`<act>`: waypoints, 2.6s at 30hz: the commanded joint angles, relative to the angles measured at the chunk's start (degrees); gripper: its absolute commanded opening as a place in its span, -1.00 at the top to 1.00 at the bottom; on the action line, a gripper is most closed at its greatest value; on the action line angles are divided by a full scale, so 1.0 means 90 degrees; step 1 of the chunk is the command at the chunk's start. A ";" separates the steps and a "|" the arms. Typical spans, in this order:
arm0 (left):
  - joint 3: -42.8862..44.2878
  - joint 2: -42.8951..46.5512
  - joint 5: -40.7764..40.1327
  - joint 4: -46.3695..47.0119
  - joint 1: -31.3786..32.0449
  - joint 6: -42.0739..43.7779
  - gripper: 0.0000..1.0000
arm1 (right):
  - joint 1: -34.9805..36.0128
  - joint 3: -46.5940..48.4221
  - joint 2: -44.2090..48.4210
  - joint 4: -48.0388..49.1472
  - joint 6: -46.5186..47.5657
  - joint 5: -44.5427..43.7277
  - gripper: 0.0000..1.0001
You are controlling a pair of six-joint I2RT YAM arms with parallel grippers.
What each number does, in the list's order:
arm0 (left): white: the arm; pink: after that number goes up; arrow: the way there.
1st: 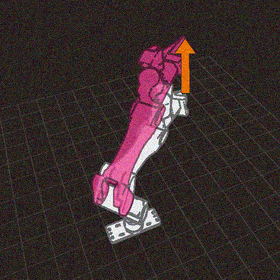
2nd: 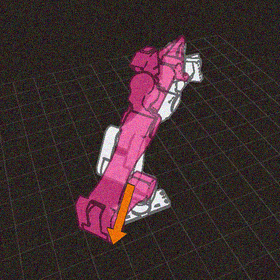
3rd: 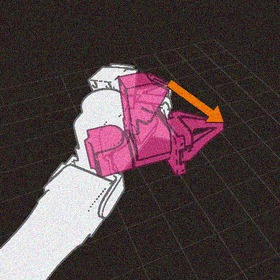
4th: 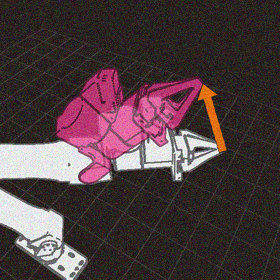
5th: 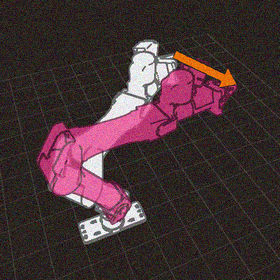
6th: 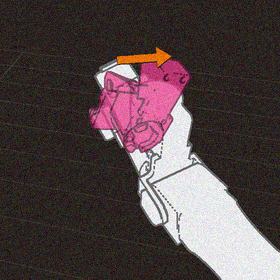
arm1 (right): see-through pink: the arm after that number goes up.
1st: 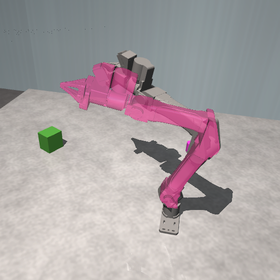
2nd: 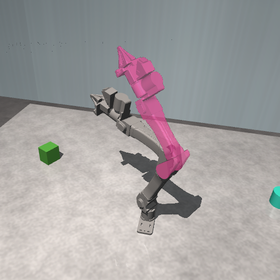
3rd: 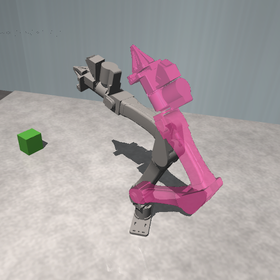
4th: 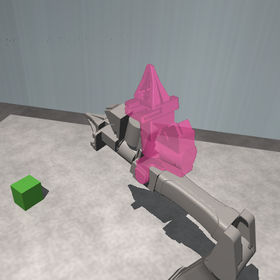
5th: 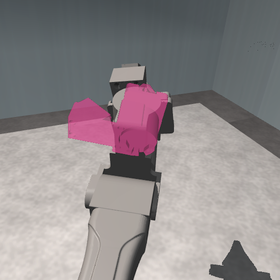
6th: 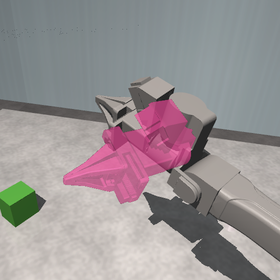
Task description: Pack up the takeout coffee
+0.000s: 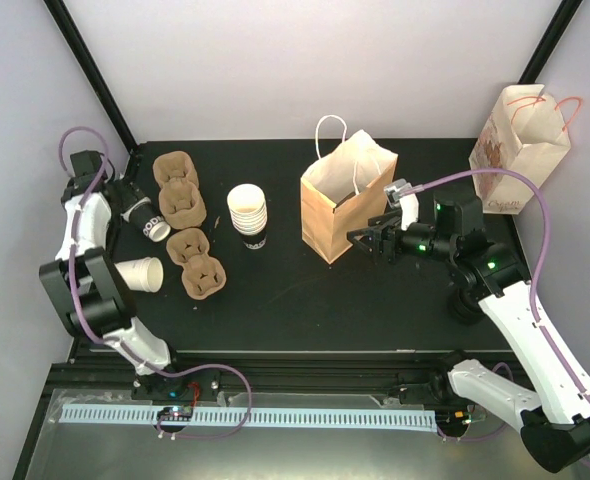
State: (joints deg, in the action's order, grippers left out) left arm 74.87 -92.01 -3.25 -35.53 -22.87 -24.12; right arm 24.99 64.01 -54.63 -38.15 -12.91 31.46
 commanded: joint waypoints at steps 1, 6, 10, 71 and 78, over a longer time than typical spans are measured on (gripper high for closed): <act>0.1170 -0.1003 0.0715 -0.0523 -0.0105 0.0377 -0.97 | 0.0020 -0.0003 0.0017 0.0212 0.0062 0.0376 -0.63; 0.1746 -0.1773 0.1182 -0.0698 -0.0123 0.0405 -0.97 | 0.0026 -0.0022 0.0018 0.0253 0.0060 0.0431 -0.63; 0.1960 -0.2153 0.1309 -0.0817 -0.0188 0.0268 -0.97 | 0.0026 -0.0026 0.0025 0.0244 0.0081 0.0404 -0.63; 0.0580 -0.2225 0.1431 0.0840 -0.0278 -0.0543 -0.33 | 0.0016 -0.0032 0.0001 0.0321 0.0049 0.0523 -0.62; 0.0523 -0.2095 0.1229 0.0791 -0.0128 -0.0453 -0.33 | 0.0024 -0.0027 -0.0008 0.0328 0.0038 0.0566 -0.62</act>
State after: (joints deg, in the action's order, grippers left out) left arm 80.09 -112.95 9.96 -28.58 -25.15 -28.88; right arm 25.02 64.01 -55.27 -37.17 -12.53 35.14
